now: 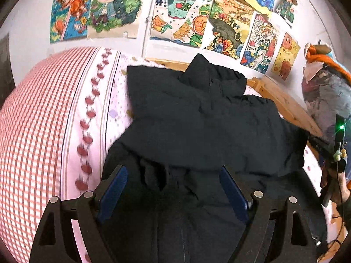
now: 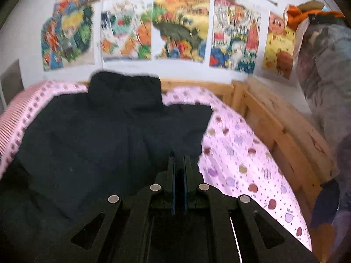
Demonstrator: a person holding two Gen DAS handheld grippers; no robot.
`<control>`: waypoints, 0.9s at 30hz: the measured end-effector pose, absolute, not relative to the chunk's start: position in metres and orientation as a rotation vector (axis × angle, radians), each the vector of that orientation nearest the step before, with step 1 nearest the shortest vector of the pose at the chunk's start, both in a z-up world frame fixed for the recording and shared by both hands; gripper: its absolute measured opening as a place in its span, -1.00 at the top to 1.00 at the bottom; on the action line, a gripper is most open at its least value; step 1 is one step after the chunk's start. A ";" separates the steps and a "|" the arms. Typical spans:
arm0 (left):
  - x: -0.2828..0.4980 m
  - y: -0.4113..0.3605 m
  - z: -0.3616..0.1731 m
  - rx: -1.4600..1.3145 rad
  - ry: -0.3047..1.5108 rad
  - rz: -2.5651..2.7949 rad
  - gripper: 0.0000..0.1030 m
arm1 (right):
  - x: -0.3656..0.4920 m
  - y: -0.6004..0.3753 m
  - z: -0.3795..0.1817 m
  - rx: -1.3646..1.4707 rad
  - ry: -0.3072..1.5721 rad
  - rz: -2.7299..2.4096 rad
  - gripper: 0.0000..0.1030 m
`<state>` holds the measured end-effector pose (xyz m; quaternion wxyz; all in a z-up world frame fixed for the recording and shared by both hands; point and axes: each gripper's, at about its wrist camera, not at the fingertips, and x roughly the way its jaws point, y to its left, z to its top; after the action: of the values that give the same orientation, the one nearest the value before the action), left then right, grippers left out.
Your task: Fold large clothes
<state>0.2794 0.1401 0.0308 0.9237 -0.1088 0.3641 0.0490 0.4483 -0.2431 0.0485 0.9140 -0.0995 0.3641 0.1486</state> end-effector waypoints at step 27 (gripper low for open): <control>0.368 0.070 -0.055 0.291 0.830 0.269 -1.00 | 0.428 -0.155 -0.035 -0.466 0.784 0.465 -0.35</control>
<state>0.3676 0.0702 -0.0550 0.8962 0.1405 0.4004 0.1297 0.4281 -0.1554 -0.0348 0.8718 -0.2230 0.3752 0.2224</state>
